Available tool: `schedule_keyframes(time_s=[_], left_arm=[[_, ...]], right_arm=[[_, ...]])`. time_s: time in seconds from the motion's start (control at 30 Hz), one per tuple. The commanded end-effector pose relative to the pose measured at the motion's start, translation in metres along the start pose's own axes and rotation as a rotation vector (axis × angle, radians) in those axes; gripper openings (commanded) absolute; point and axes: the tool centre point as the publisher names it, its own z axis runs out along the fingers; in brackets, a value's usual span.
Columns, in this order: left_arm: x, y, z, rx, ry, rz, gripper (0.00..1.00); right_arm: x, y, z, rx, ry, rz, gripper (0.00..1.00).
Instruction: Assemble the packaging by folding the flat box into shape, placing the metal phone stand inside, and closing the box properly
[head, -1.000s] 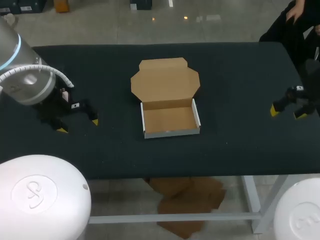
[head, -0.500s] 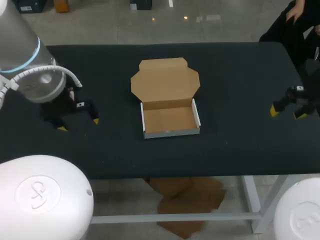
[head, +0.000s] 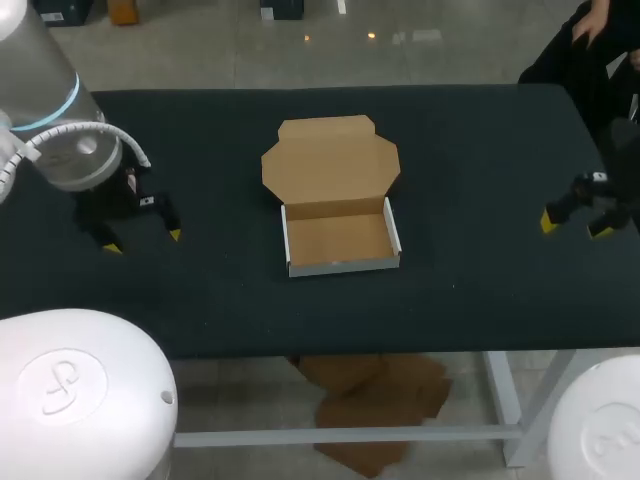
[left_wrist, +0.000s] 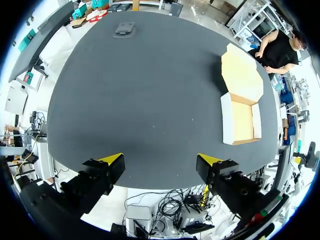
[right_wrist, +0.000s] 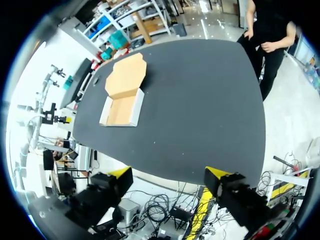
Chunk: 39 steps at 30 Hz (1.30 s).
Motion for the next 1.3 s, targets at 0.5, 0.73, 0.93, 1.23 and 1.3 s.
schedule_keyframes(time_s=[0.5, 0.73, 0.93, 1.23, 1.3], left_arm=[[-0.05, -0.086, 0.07, -0.122, -0.019, -0.005, 1.0], [-0.064, -0.109, 0.085, -0.14, -0.048, -0.004, 1.0], [-0.077, -0.124, 0.09, -0.147, -0.06, 0.0, 1.0], [-0.094, -0.145, 0.1, -0.159, -0.091, 0.005, 1.0], [-0.094, -0.145, 0.1, -0.159, -0.091, 0.005, 1.0]], right_arm=[[0.001, 0.0, -0.002, 0.003, -0.001, 0.0, 1.0], [0.001, 0.0, -0.002, 0.003, -0.001, 0.0, 1.0], [0.001, 0.0, -0.002, 0.003, -0.001, 0.0, 1.0], [0.001, 0.0, -0.002, 0.003, -0.001, 0.0, 1.0], [0.001, 0.0, -0.002, 0.003, -0.001, 0.0, 1.0]])
